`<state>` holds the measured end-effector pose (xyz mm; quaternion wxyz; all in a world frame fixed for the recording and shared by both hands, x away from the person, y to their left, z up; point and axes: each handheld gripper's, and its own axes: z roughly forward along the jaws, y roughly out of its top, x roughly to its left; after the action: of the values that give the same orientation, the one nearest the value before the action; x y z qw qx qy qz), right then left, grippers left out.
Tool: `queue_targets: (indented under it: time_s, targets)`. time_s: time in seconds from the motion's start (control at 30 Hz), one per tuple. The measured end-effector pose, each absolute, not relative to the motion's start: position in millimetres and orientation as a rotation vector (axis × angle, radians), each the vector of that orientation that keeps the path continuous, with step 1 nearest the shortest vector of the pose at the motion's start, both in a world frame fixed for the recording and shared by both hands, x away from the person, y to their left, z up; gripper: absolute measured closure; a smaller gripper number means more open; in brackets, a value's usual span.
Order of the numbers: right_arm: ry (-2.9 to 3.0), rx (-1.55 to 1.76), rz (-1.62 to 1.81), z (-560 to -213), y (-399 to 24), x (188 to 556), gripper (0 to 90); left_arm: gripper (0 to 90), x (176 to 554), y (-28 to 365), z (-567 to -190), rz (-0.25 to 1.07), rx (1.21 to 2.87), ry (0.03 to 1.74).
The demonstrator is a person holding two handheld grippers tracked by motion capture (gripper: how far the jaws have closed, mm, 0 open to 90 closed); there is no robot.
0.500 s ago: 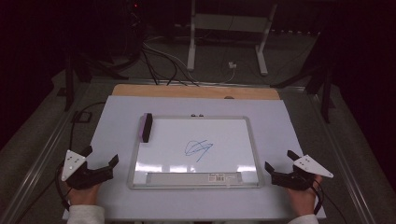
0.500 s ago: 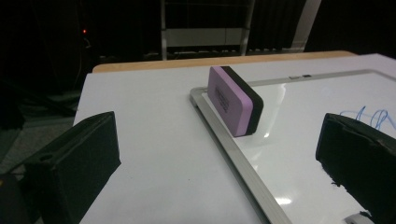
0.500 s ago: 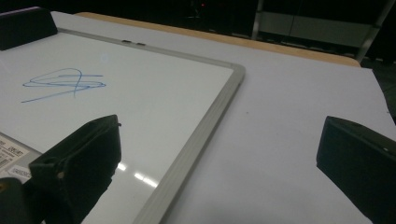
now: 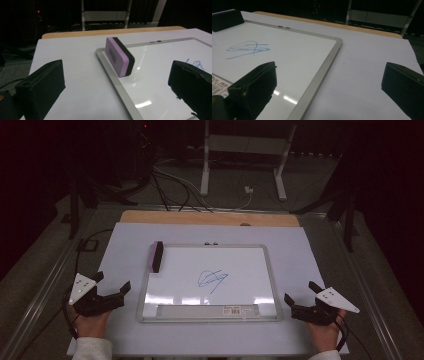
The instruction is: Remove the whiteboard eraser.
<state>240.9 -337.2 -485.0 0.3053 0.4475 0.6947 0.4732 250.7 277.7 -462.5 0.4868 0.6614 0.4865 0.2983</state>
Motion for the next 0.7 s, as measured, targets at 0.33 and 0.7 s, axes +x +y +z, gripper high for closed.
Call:
queue_targets:
  time_s: [0.33, 0.7]
  targets:
    - [1.86, 1.164, 1.241, -485.1, -332.0, 240.3, 0.0, 1.6, 277.1, 268.4, -449.2, 0.726, 1.645, 1.165]
    - [1.862, 1.169, 1.239, -485.4, -332.7, 240.8, 0.0, 1.6, 307.0, 257.4, -448.5, 0.702, 1.681, 1.177]
